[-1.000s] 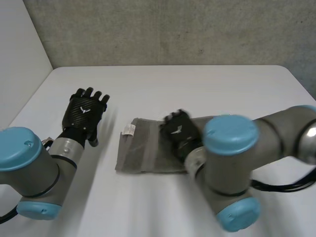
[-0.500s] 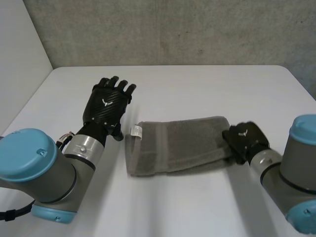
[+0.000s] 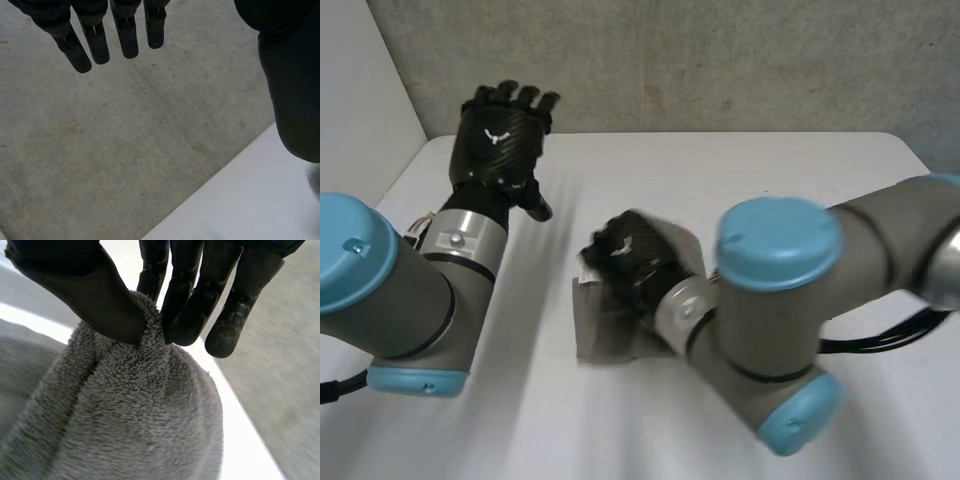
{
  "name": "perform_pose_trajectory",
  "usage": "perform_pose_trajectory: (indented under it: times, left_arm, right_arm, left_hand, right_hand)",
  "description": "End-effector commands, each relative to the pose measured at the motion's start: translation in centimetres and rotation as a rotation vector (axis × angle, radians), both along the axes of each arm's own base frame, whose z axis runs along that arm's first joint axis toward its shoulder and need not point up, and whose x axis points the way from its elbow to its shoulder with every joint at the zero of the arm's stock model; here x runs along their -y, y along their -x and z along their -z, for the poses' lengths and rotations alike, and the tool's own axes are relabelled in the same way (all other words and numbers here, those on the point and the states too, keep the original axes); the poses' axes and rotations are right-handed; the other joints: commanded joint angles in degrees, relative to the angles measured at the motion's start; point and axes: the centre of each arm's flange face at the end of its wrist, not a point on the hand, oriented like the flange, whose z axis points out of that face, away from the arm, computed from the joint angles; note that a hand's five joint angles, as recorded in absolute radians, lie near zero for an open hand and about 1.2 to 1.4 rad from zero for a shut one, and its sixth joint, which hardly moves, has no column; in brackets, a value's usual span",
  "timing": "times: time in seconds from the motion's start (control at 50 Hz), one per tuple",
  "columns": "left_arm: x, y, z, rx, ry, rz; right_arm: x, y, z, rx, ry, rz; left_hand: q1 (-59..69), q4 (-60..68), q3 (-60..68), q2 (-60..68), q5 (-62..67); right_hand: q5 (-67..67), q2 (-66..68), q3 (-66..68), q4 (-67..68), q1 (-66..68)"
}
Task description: Fold the towel.
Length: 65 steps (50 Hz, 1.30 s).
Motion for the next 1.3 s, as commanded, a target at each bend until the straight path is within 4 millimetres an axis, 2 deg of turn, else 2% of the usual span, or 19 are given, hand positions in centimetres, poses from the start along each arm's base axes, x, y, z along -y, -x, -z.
perform_pose_trajectory:
  times: [0.02,0.04,0.06,0.1,0.18,0.22,0.4,0.58,0.74,0.88,1.0,1.1,1.12,1.14,1.18,1.2,1.24,1.26,1.3]
  left_arm:
    - [0.3,-0.8,-0.1,-0.050,-0.036,-0.035]
    - [0.3,-0.9,0.0,-0.050,-0.042,-0.036]
    - [0.3,-0.9,0.0,-0.050,-0.042,-0.036]
    - [0.3,-0.9,0.1,-0.048,-0.045,-0.036]
    - [0.2,-0.6,0.5,-0.043,-0.055,-0.026]
    - [0.0,-0.4,0.6,-0.042,-0.058,-0.019]
    - [-1.7,3.0,4.1,-0.002,-0.137,0.082]
    - [-2.3,5.8,8.4,0.071,-0.227,0.145]
    - [-3.3,4.9,12.1,0.186,-0.385,0.134]
    - [-3.9,3.7,12.9,0.219,-0.440,0.114]
    - [-3.8,3.6,12.2,0.210,-0.426,0.111]
    - [-3.2,4.1,8.4,0.149,-0.337,0.114]
    - [-3.1,4.2,6.9,0.124,-0.302,0.115]
    - [-2.9,4.3,5.3,0.095,-0.268,0.118]
    - [-2.8,4.3,3.6,0.068,-0.230,0.118]
    - [-2.9,4.2,2.1,0.048,-0.201,0.115]
    - [-2.9,4.0,0.4,0.030,-0.175,0.113]
    - [-2.9,4.0,0.4,0.030,-0.175,0.113]
    - [-2.6,2.7,-3.1,0.000,-0.144,0.067]
  right_arm:
    - [-1.8,-1.7,3.2,-0.010,-0.099,-0.084]
    - [-1.8,-1.7,3.2,0.002,-0.115,-0.071]
    - [-1.8,-1.7,3.2,0.002,-0.115,-0.071]
    - [-1.0,-1.3,2.7,0.056,-0.168,0.000]
    - [-0.9,-0.5,0.5,0.129,-0.201,0.076]
    - [0.0,1.2,-1.1,0.190,-0.237,0.170]
    - [3.7,6.2,-1.5,0.219,-0.270,0.354]
    - [6.2,7.5,0.9,0.190,-0.311,0.424]
    - [7.3,6.6,4.8,0.131,-0.374,0.428]
    - [7.4,5.8,6.5,0.116,-0.416,0.377]
    - [7.1,5.5,6.6,0.097,-0.436,0.368]
    - [7.1,5.7,4.5,0.114,-0.422,0.369]
    - [7.1,5.8,2.2,0.152,-0.391,0.365]
    - [7.1,5.8,2.2,0.153,-0.391,0.365]
    - [6.9,6.4,-2.6,0.252,-0.327,0.363]
    - [6.9,6.4,-2.6,0.252,-0.327,0.363]
    - [7.9,8.2,-6.5,0.347,-0.263,0.407]
    - [7.9,8.2,-6.5,0.347,-0.263,0.408]
    - [9.5,11.4,-10.4,0.439,-0.167,0.518]
  left_hand:
    - [-4.5,-4.8,-3.8,-4.6,-12.3]
    - [-4.5,-4.8,-3.8,-4.6,-12.3]
    - [-4.5,-4.8,-3.8,-4.6,-12.3]
    - [-4.5,-4.8,-3.8,-4.6,-12.3]
    - [-4.5,-4.8,-3.8,-4.6,-12.3]
    - [-4.5,-4.8,-3.8,-4.6,-12.3]
    - [-4.5,-4.8,-3.8,-4.6,-12.3]
    - [-4.0,-4.3,-3.3,-4.1,-11.8]
    - [-4.0,-4.3,-3.3,-4.1,-11.8]
    - [-4.3,-4.7,-3.6,-4.4,-12.1]
    - [-4.7,-5.0,-3.9,-4.7,-12.5]
    - [-4.7,-5.0,-3.9,-4.7,-12.5]
    - [-4.7,-5.0,-3.9,-4.7,-12.5]
    - [-4.7,-5.0,-3.9,-4.7,-12.5]
    - [-4.7,-5.0,-3.9,-4.7,-12.5]
    - [-4.7,-5.0,-3.9,-4.7,-12.5]
    - [-4.7,-5.0,-3.9,-4.7,-12.5]
    - [-4.7,-5.0,-3.9,-4.7,-12.5]
    - [-4.7,-5.0,-3.9,-4.7,-12.5]
  right_hand:
    - [3.6,5.0,3.6,3.1,5.1]
    - [-11.4,-10.1,-11.5,-12.0,-10.0]
    - [-11.6,-10.3,-11.7,-12.2,-10.2]
    - [-66.4,-65.0,-66.4,-66.9,-64.9]
    - [-66.4,-65.0,-66.4,-66.9,-64.9]
    - [-66.4,-65.0,-66.4,-66.9,-64.9]
    - [-66.4,-65.0,-66.4,-66.9,-64.9]
    - [-66.4,-65.0,-66.4,-66.9,-64.9]
    - [-66.4,-65.0,-66.4,-66.9,-64.9]
    - [-66.4,-65.0,-66.4,-66.9,-64.9]
    - [-66.4,-65.0,-66.4,-66.9,-64.9]
    - [-66.4,-65.0,-66.4,-66.9,-64.9]
    - [-66.4,-65.0,-66.4,-66.9,-64.9]
    - [-66.4,-65.0,-66.4,-66.9,-64.9]
    - [-66.4,-65.0,-66.4,-66.9,-64.9]
    - [-66.4,-65.0,-66.4,-66.9,-64.9]
    - [-66.4,-65.0,-66.4,-66.9,-64.9]
    - [-66.4,-65.0,-66.4,-66.9,-64.9]
    - [-66.4,-65.0,-66.4,-66.9,-64.9]
